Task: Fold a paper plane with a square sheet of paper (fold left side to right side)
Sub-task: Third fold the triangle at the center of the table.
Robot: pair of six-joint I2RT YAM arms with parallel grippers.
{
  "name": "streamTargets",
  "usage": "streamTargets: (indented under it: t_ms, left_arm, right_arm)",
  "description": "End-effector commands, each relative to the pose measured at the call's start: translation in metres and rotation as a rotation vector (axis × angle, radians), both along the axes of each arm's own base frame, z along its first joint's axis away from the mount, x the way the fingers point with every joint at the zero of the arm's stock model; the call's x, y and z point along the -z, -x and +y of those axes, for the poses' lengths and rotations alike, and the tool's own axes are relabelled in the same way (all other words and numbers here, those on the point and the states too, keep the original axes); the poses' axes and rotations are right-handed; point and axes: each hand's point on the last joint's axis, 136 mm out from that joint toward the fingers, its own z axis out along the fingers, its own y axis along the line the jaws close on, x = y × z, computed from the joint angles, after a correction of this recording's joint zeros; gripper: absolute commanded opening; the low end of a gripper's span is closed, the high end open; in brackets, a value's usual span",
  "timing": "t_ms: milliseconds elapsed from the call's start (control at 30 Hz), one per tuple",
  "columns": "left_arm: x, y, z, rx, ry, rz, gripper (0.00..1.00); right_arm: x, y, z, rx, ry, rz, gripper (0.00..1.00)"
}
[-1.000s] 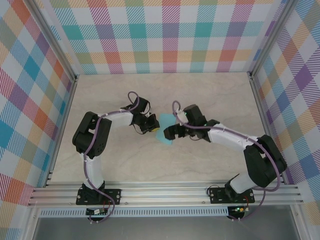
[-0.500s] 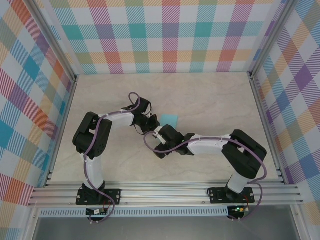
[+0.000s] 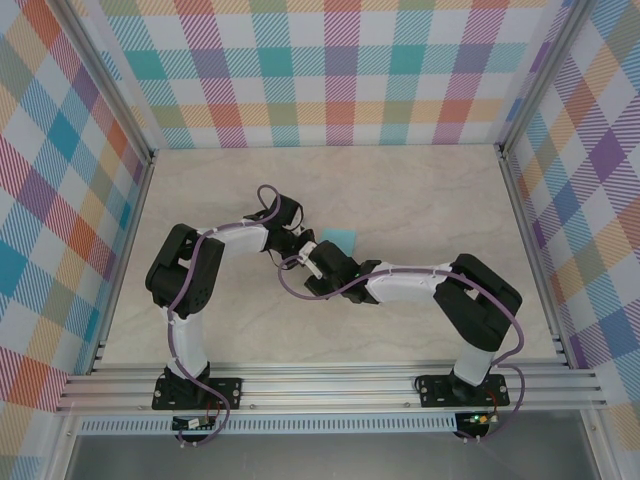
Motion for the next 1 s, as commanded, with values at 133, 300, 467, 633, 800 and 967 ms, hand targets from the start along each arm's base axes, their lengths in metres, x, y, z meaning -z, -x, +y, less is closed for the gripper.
streamTargets:
  t_ms: [133,300,467,633,800,967]
  left_arm:
    - [-0.013,0.004,-0.006,0.017,0.015,-0.005,0.03]
    - [-0.016,0.004,-0.005,0.02,0.008,-0.016,0.07]
    - [-0.022,0.008,0.005,0.025,-0.026,-0.019,0.26]
    - [-0.044,0.004,0.024,0.021,-0.046,-0.063,0.46]
    - [-0.057,-0.005,0.019,0.056,-0.025,-0.097,0.45]
    - [-0.048,-0.017,-0.016,0.149,0.036,-0.079,0.38]
  right_arm:
    - [0.0,0.009,-0.003,-0.008,-0.011,0.022,0.06]
    - [0.003,0.013,-0.008,0.007,-0.015,0.042,0.0]
    - [0.006,0.018,-0.013,0.023,-0.05,0.083,0.0]
    - [0.008,0.02,-0.017,0.03,-0.075,0.116,0.0]
    - [0.008,0.02,-0.015,0.032,-0.088,0.127,0.0]
    - [0.008,0.019,-0.014,0.046,-0.1,0.134,0.0]
